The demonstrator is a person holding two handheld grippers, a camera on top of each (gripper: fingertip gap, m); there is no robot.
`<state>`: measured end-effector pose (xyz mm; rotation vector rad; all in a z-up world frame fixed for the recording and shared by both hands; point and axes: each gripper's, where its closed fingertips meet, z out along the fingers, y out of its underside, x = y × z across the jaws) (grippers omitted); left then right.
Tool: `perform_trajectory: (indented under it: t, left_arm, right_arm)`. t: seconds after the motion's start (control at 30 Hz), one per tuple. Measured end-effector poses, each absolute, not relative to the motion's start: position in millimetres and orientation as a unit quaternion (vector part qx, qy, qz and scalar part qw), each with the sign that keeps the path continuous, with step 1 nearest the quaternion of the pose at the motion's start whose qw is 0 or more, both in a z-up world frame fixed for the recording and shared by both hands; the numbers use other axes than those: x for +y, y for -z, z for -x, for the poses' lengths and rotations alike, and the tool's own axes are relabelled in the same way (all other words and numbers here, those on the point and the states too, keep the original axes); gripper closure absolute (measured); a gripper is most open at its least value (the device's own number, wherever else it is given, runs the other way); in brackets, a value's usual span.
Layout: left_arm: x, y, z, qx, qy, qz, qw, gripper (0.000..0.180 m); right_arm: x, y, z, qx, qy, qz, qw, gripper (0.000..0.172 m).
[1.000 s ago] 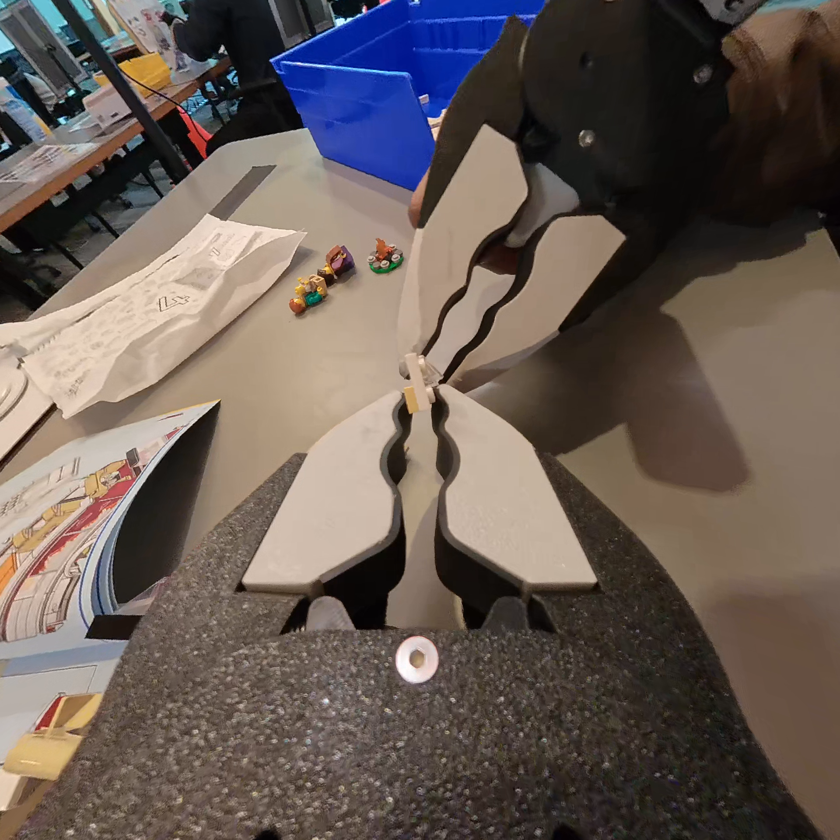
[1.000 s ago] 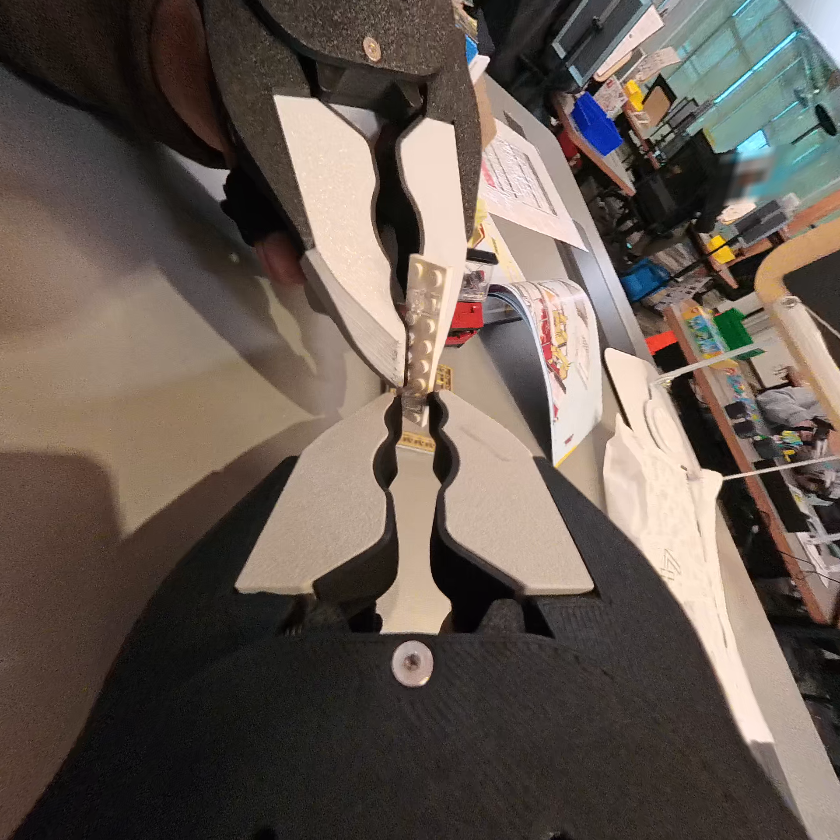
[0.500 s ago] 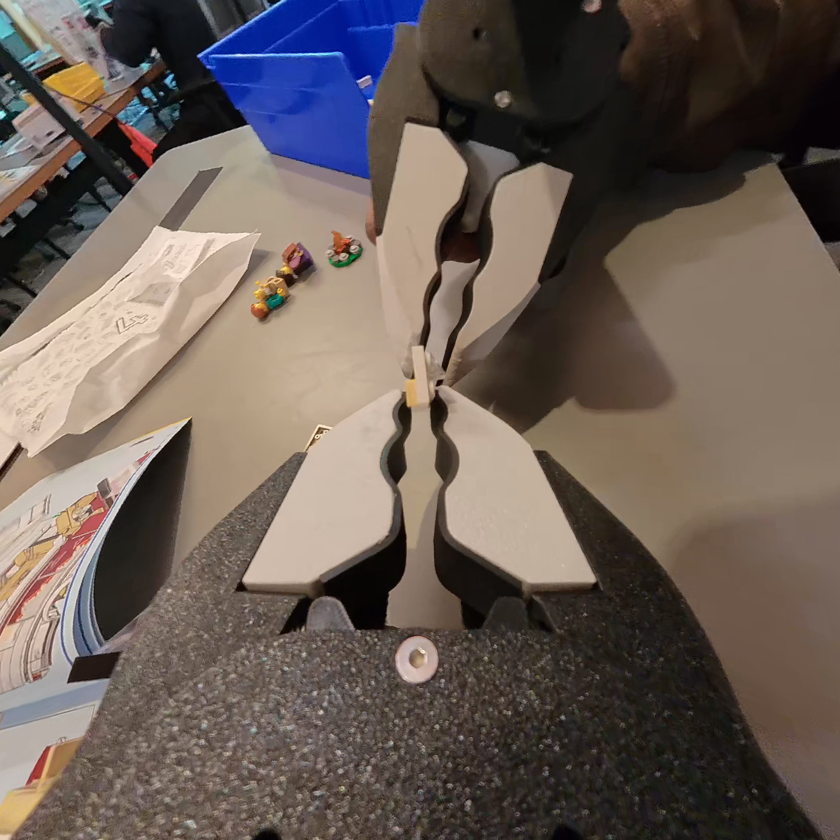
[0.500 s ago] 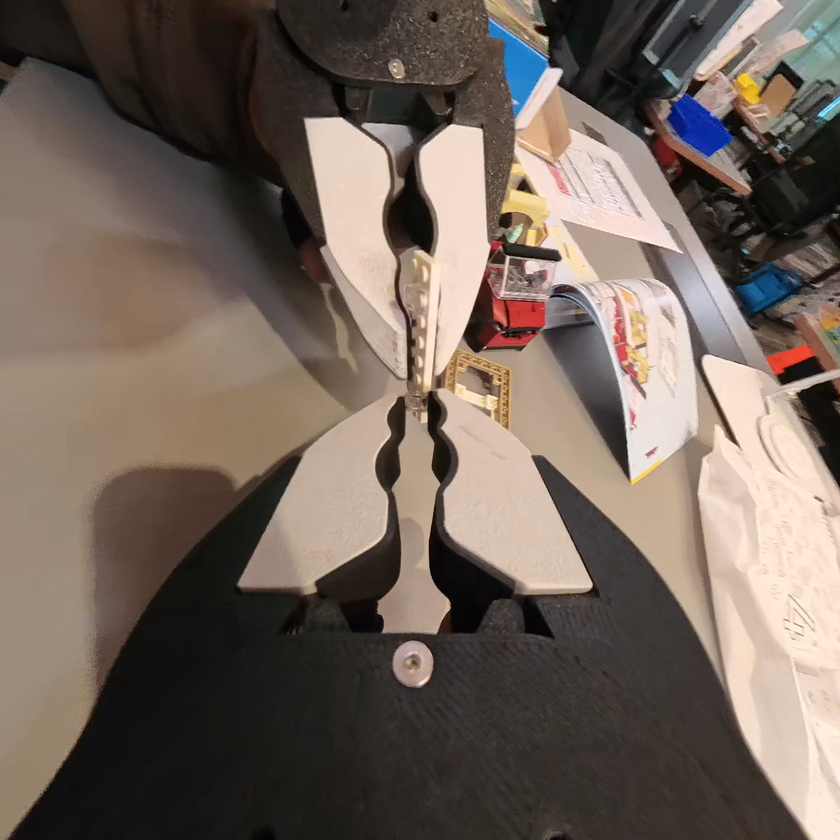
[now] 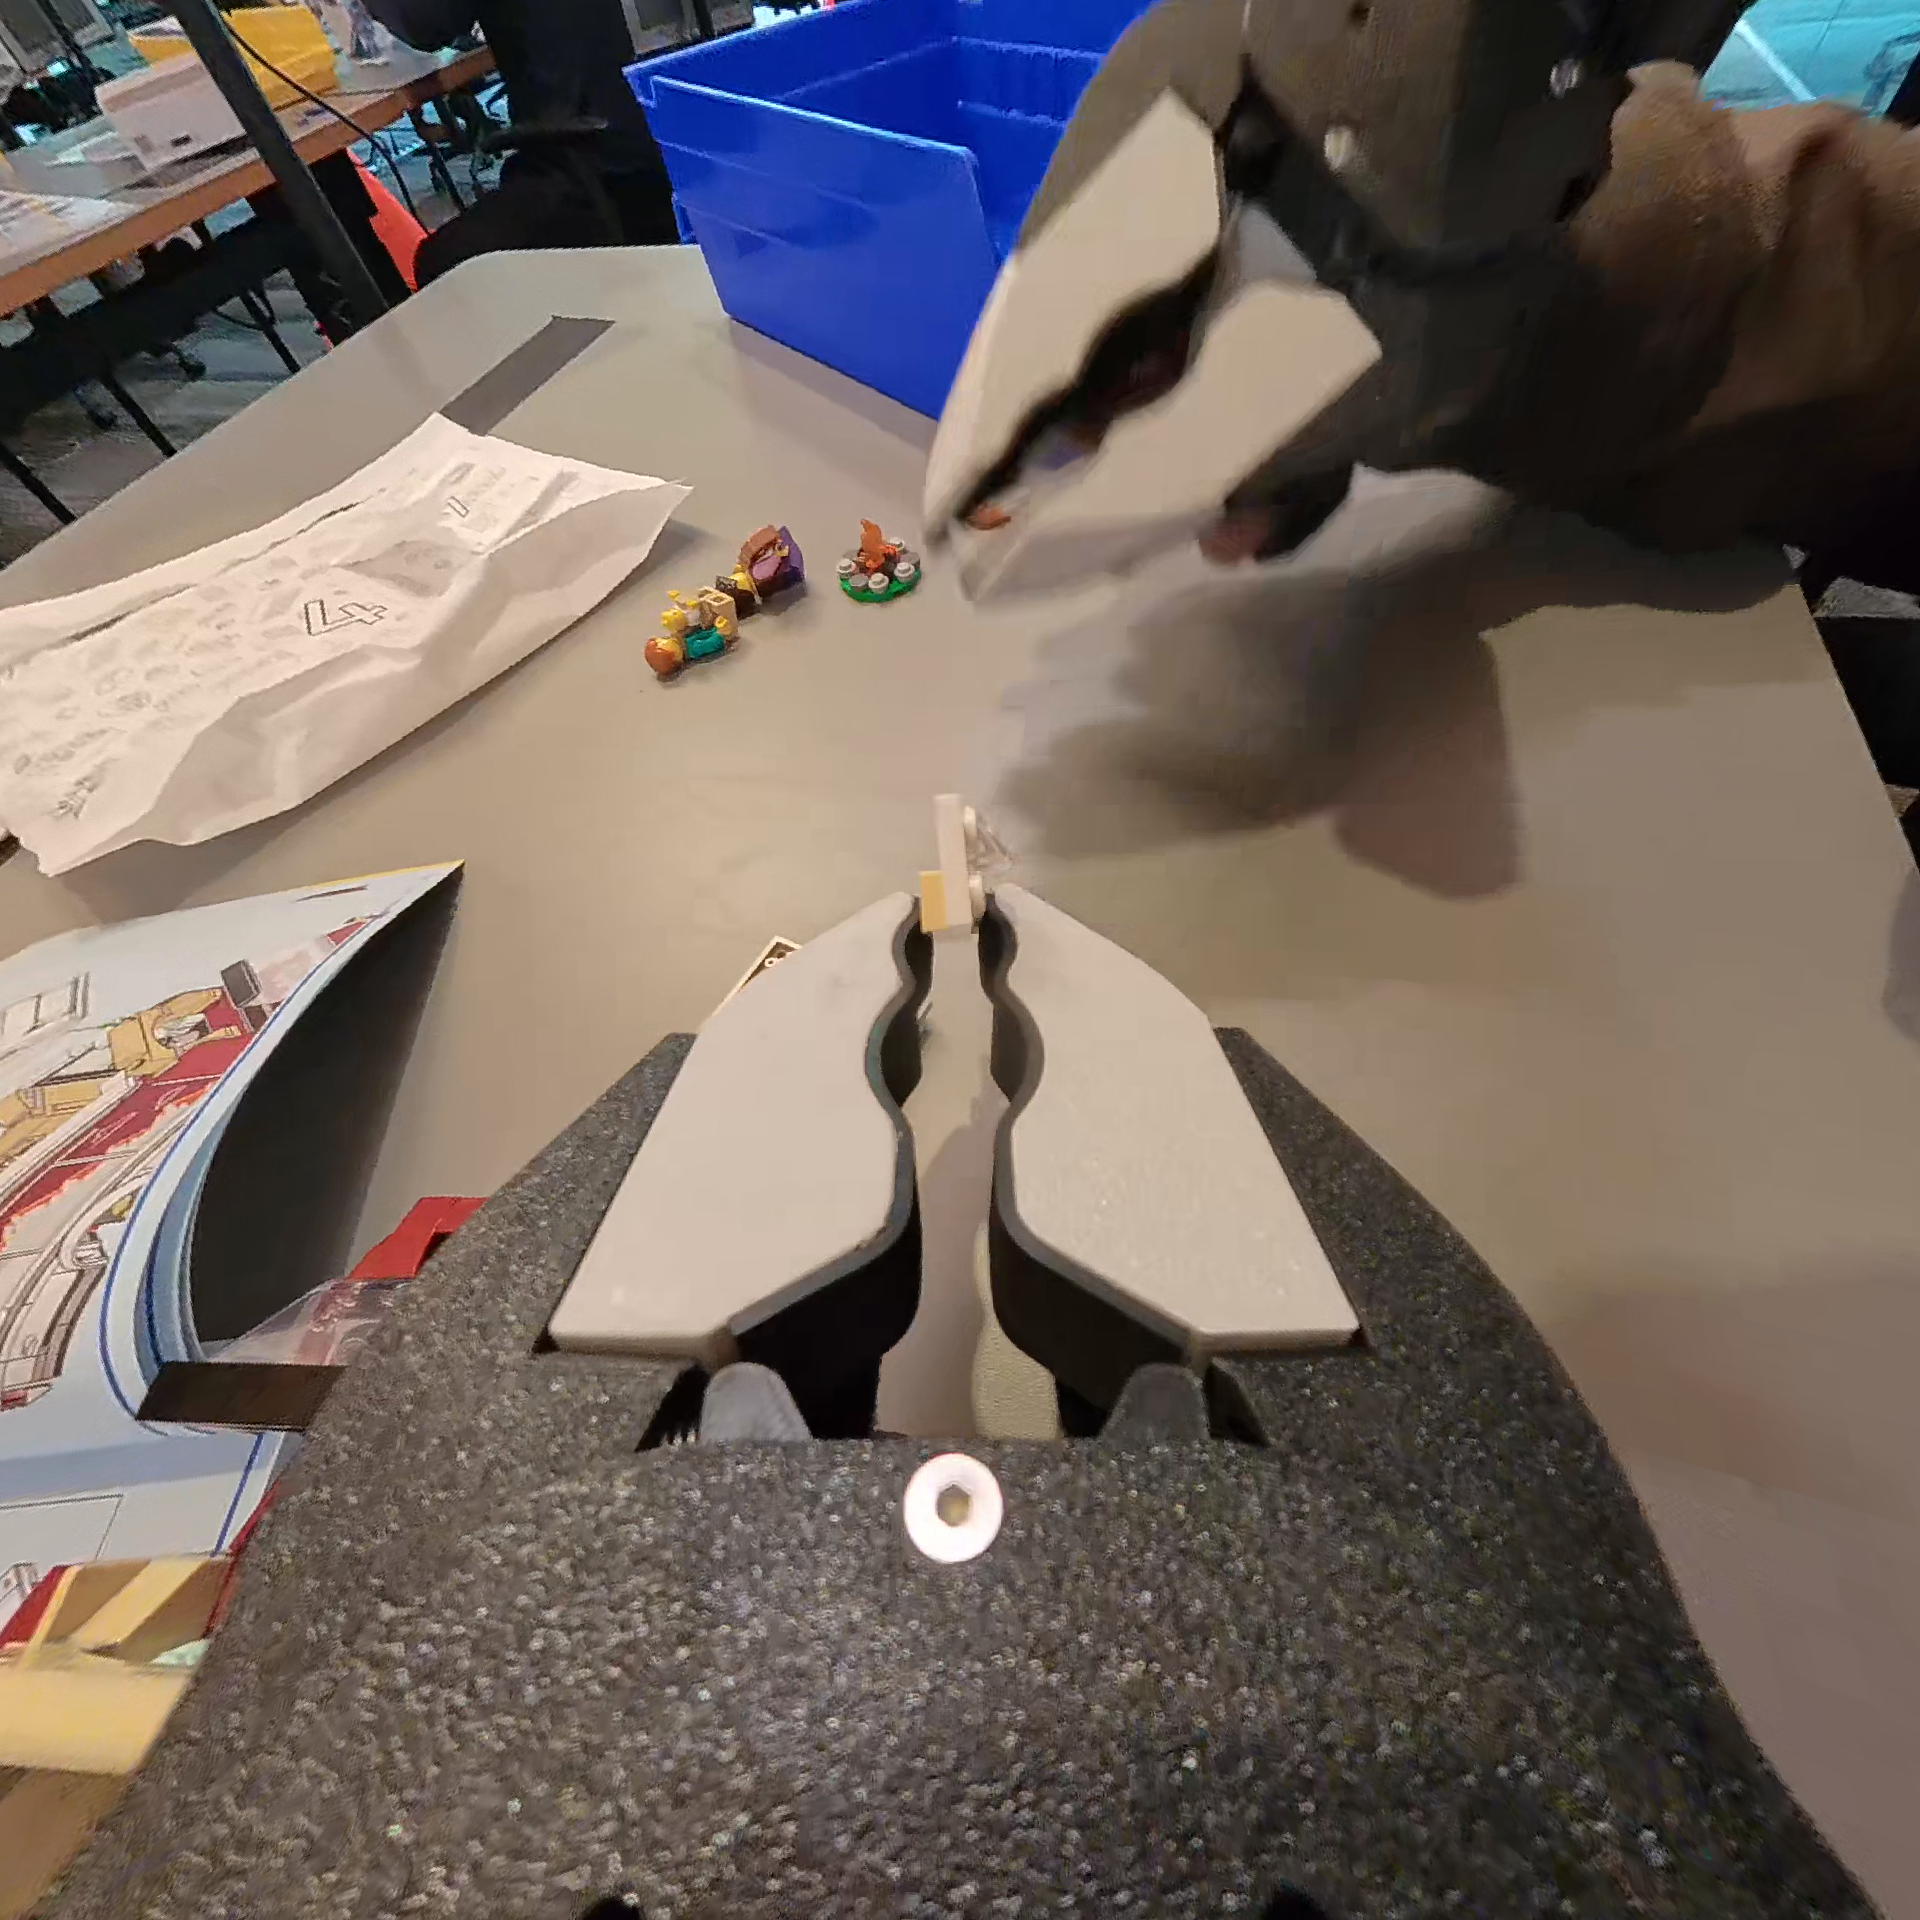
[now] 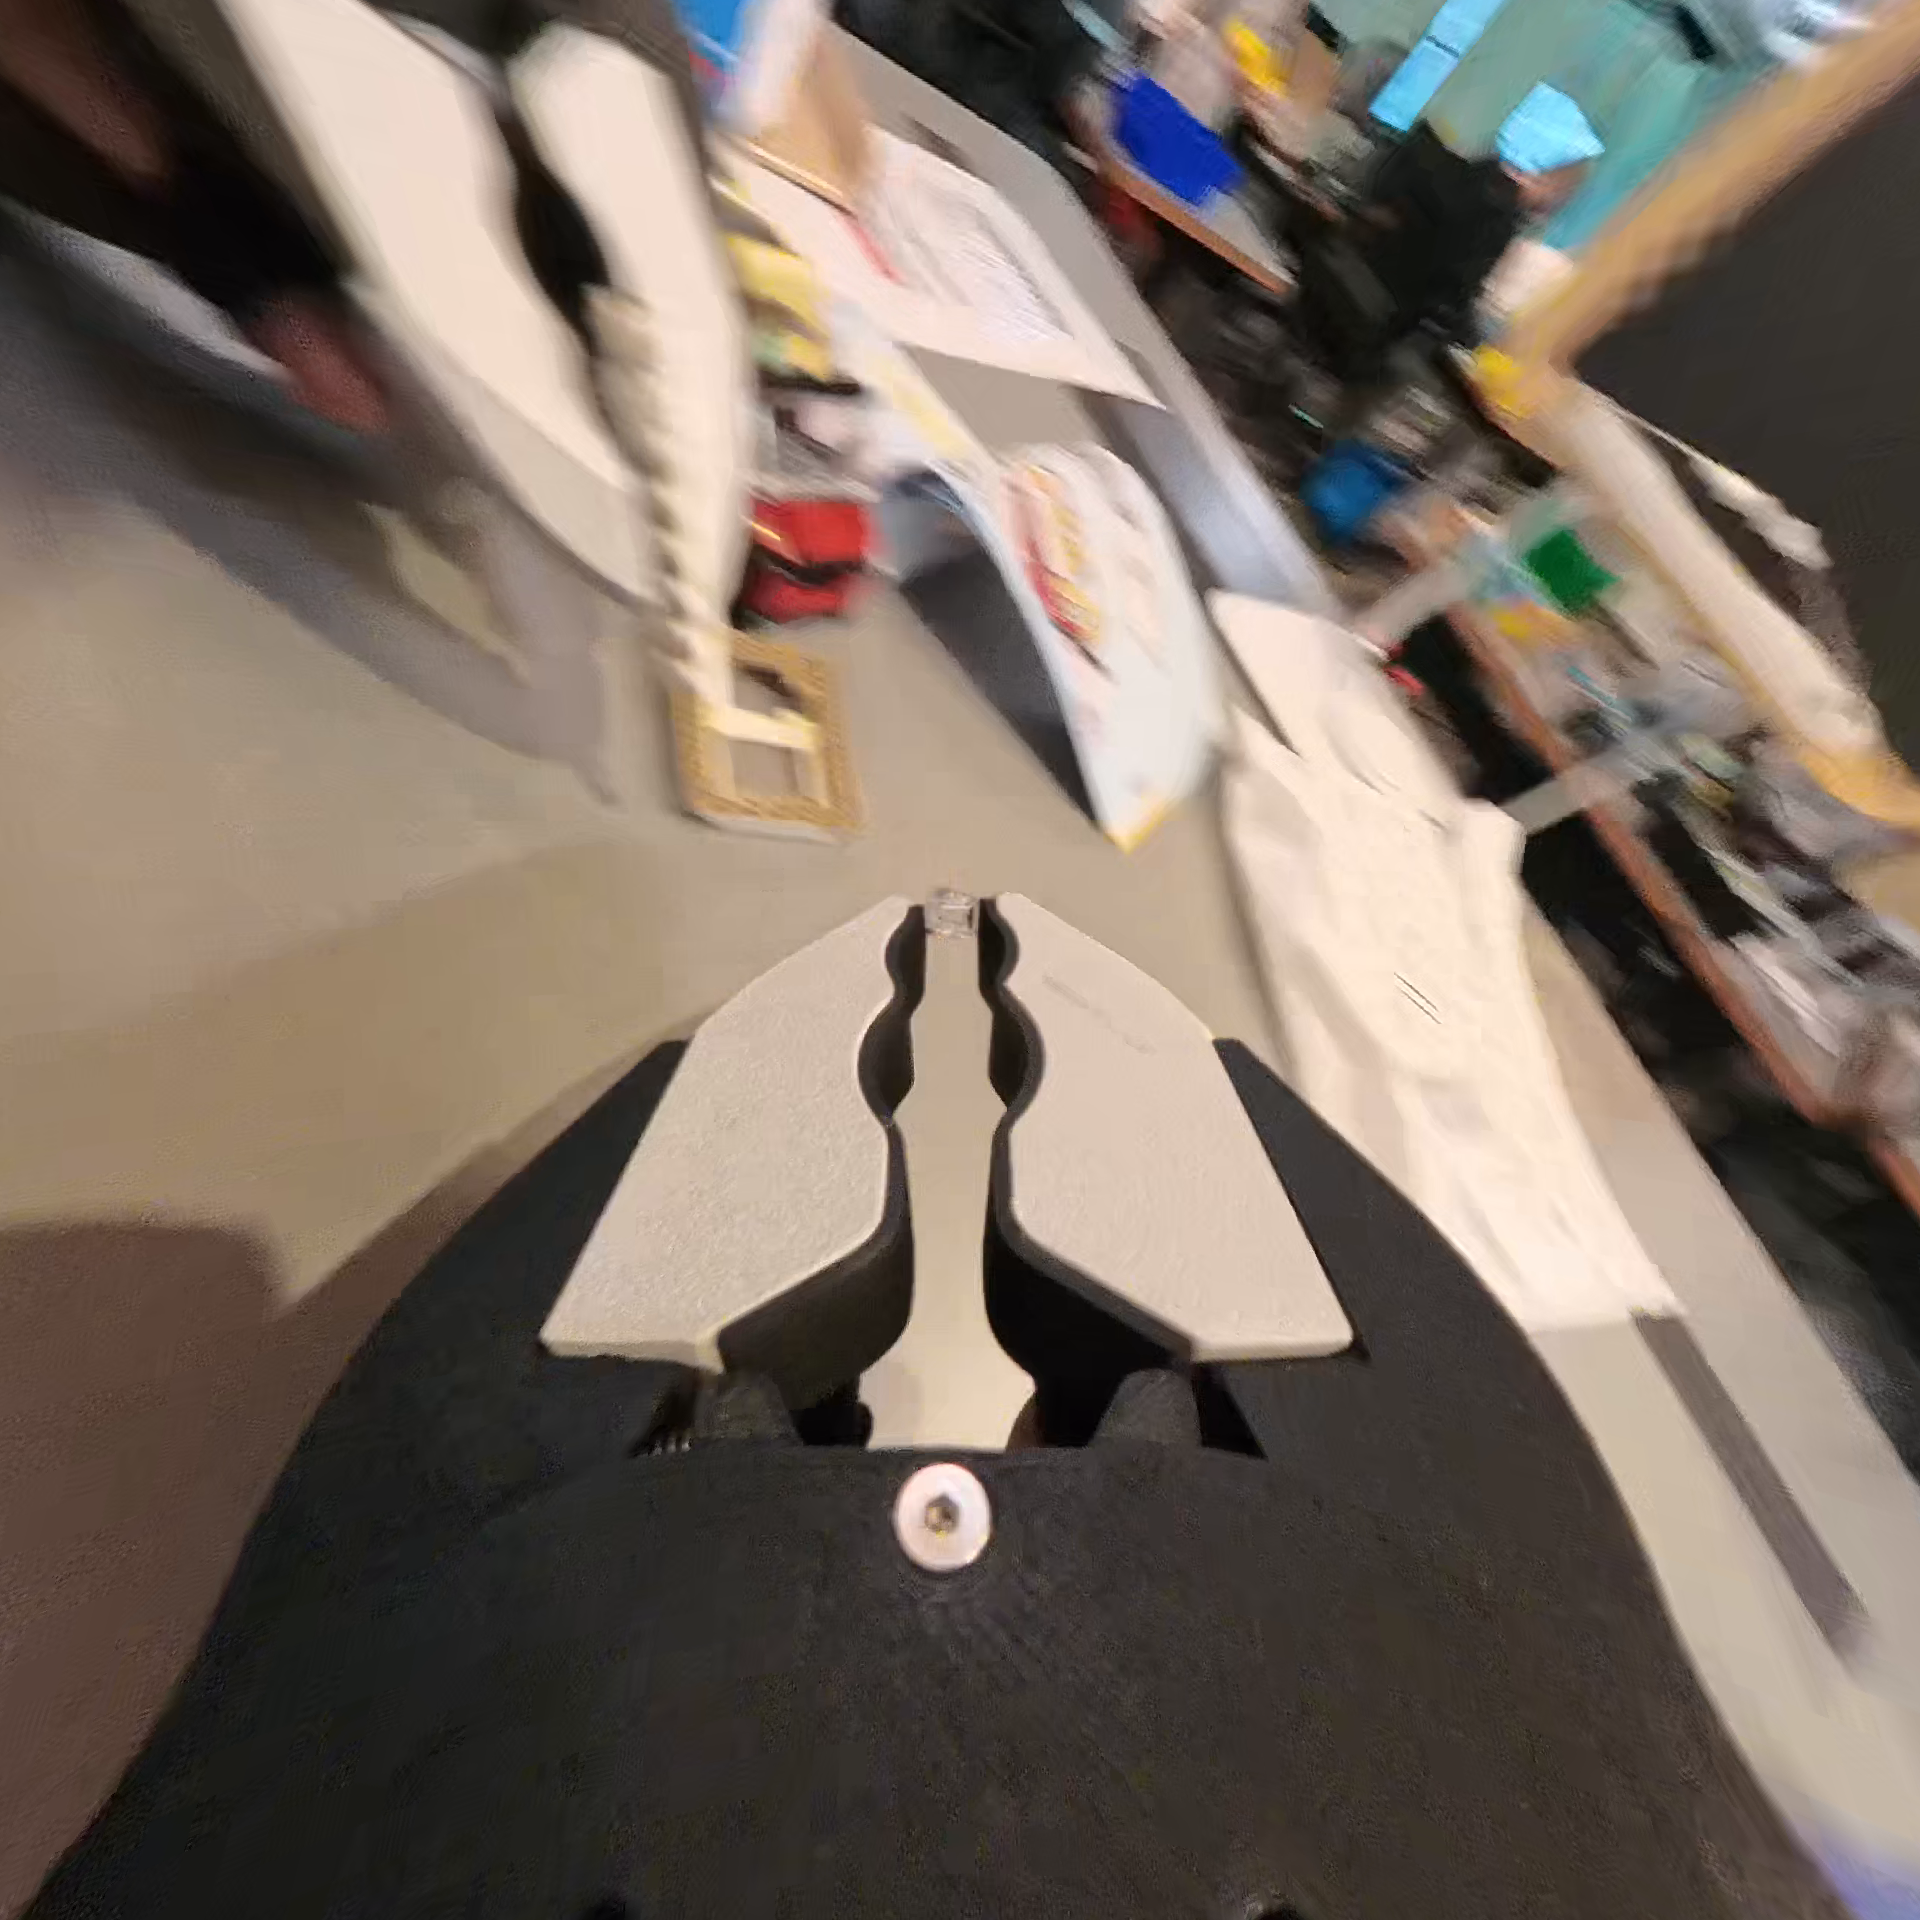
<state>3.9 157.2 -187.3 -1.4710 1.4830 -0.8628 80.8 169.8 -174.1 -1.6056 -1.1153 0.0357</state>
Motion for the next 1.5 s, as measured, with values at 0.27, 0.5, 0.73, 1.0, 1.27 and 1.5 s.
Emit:
perform_trajectory:
  t: [0.27, 0.5, 0.73, 1.0, 1.27, 1.5]
  left_arm:
    - [157.9, 185.5, -4.9, 0.577, 0.351, 0.602, 0.426, 0.172]
    - [161.0, 186.7, -4.9, 0.572, 0.338, 0.611, 0.431, 0.172]
    - [165.9, 194.6, -5.7, 0.541, 0.33, 0.649, 0.421, 0.172]
    - [164.6, 194.6, -4.5, 0.53, 0.326, 0.661, 0.419, 0.172]
    - [159.2, 192.2, -5.9, 0.535, 0.324, 0.658, 0.42, 0.172]
    - [159.6, 196.1, -6.0, 0.555, 0.302, 0.648, 0.425, 0.172]
  right_arm:
    - [166.3, 159.9, -321.9, -0.171, 0.199, 0.826, 0.499, 0.157]
    - [161.3, 151.3, -298.9, -0.212, 0.242, 0.81, 0.49, 0.154]
    - [163.8, 134.0, -97.5, -0.396, 0.091, 0.697, 0.591, 0.157]
    - [159.6, 145.0, 15.2, -0.467, -0.022, 0.654, 0.595, 0.153]
    - [162.8, 156.7, 13.4, -0.467, -0.044, 0.674, 0.571, 0.154]
    - [160.0, 162.1, 13.5, -0.501, -0.042, 0.658, 0.56, 0.161]
